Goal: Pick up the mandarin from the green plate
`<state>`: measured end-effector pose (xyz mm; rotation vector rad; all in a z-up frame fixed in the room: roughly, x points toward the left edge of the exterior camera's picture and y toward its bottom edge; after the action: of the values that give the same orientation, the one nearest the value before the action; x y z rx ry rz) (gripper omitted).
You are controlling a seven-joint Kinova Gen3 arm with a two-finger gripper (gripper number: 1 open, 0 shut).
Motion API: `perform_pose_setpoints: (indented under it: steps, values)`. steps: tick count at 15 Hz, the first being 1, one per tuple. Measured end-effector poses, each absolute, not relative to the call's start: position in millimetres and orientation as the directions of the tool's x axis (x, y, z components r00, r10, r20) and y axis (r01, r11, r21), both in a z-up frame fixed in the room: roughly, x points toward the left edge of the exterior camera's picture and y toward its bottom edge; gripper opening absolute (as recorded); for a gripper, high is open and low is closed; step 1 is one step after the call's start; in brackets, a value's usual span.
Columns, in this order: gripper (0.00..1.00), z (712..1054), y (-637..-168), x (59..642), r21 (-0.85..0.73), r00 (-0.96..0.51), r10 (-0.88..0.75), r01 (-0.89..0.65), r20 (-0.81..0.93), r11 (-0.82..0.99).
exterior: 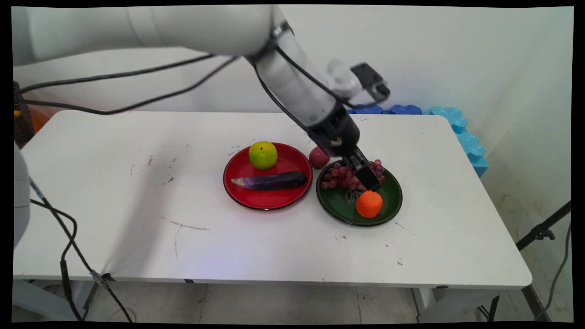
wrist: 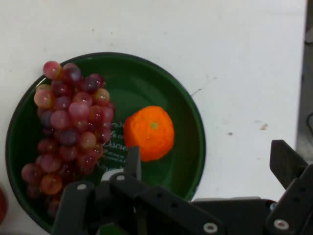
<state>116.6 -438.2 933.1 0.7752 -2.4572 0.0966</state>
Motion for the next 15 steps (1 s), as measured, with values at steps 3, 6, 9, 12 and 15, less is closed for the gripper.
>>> perform_pose_setpoints:
  steps: [3, 6, 9, 12, 15]
  values:
    - [1.0, 897.4, -446.4, 102.7, 0.082, -0.68, -0.534, -0.577, 0.503, 0.812]
    - [1.0, 867.2, -454.2, 93.5, 0.062, -0.677, -0.549, -0.601, 0.49, 0.797]
    - [1.0, 844.4, -460.6, 85.1, 0.046, -0.674, -0.559, -0.619, 0.483, 0.784]
    - [1.0, 828.7, -464.7, 77.9, 0.036, -0.667, -0.57, -0.634, 0.48, 0.772]
    - [1.0, 818.0, -466.6, 72.9, 0.029, -0.66, -0.58, -0.648, 0.477, 0.761]
